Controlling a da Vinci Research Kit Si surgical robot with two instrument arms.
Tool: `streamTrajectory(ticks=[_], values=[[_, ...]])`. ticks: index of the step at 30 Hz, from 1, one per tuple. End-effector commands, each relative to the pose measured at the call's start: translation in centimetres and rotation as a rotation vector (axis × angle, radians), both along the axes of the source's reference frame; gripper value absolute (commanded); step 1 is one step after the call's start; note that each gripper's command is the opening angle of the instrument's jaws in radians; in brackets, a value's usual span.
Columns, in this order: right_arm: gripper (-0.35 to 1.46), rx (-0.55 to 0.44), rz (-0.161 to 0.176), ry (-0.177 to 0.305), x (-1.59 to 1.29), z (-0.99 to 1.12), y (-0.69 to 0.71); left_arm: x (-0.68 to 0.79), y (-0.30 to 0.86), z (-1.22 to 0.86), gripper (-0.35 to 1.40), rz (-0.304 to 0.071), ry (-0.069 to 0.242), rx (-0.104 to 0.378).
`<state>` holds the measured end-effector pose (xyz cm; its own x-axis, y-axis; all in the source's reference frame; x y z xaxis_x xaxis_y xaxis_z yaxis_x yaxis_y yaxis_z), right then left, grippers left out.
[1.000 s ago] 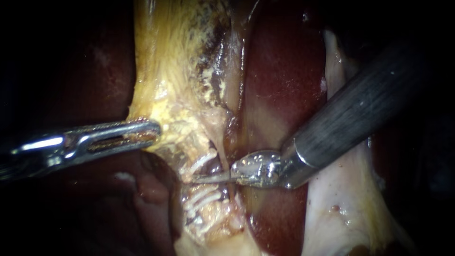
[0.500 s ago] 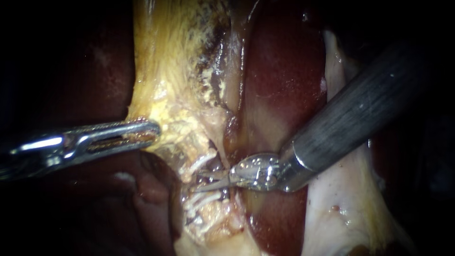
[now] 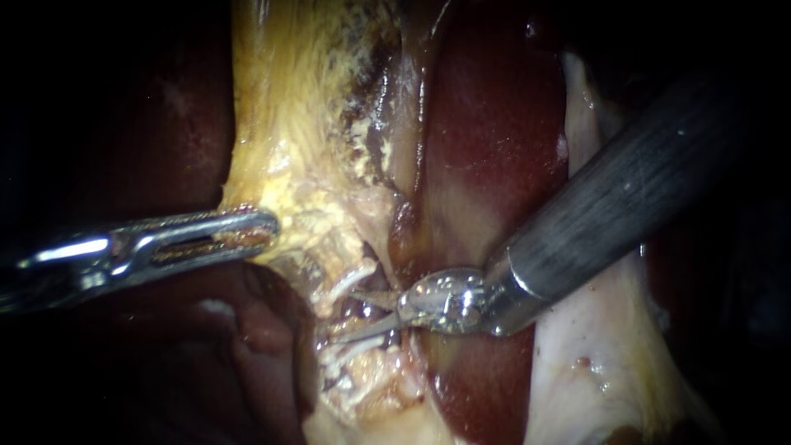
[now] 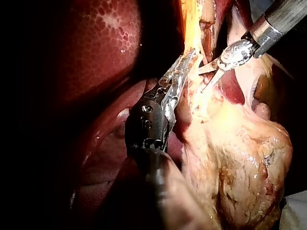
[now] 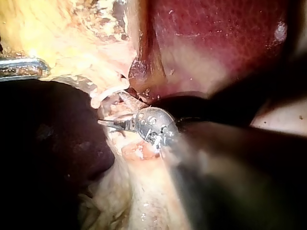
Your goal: Go back from the cut left tube
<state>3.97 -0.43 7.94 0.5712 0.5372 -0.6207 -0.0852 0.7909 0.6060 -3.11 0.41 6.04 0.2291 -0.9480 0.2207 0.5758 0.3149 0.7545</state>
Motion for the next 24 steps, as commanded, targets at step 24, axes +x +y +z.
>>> streamTrajectory(ticks=[24], values=[[1.43,-0.318,-0.153,0.127,-1.16,-0.62,0.65,0.06,0.05,0.10,-0.35,-0.003,0.005,-0.006]])
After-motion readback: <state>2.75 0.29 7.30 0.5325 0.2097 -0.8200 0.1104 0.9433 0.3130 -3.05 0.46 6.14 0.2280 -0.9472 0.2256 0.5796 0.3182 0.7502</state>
